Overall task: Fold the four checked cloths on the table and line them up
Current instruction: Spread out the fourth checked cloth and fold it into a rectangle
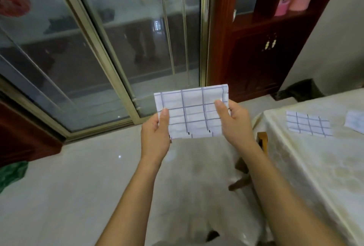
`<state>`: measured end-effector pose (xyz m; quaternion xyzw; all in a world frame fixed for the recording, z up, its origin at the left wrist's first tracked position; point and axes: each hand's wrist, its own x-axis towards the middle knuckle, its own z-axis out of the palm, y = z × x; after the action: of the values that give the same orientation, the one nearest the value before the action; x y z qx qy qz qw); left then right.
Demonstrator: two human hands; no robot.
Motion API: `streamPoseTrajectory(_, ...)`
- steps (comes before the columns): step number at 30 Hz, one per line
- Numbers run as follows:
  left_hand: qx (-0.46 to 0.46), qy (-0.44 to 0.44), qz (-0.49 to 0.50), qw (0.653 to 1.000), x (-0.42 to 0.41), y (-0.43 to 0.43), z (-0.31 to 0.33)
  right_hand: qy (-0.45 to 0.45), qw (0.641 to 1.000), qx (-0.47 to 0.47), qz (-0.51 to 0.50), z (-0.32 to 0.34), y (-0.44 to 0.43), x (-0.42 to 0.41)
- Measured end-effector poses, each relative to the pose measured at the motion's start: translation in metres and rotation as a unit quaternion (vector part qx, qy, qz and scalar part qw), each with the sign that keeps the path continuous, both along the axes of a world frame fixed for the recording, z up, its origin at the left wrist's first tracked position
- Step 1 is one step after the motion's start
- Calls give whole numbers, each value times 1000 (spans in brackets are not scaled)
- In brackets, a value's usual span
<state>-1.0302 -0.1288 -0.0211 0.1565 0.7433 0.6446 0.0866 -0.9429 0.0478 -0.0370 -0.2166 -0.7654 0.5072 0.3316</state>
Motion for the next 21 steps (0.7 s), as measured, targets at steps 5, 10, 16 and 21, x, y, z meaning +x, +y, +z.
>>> streamPoseTrajectory(5, -8, -13, -45, 999, -60, 46, -9, -38, 998, -13, -50, -7, 35, -44)
streamPoseTrajectory(10, -13, -9, -92, 996, -137, 94, -16, -33, 994, -4, -102, -9, 73, -103)
streamPoseTrajectory(16, -23, 2, -147, 989, -226, 145, -11, -27, 984, 15, -175, 7, 97, -168)
streamPoseTrajectory(21, -17, 8, -200, 980, -271, 184, -21, -46, 969, 17, -242, -6, 117, -196)
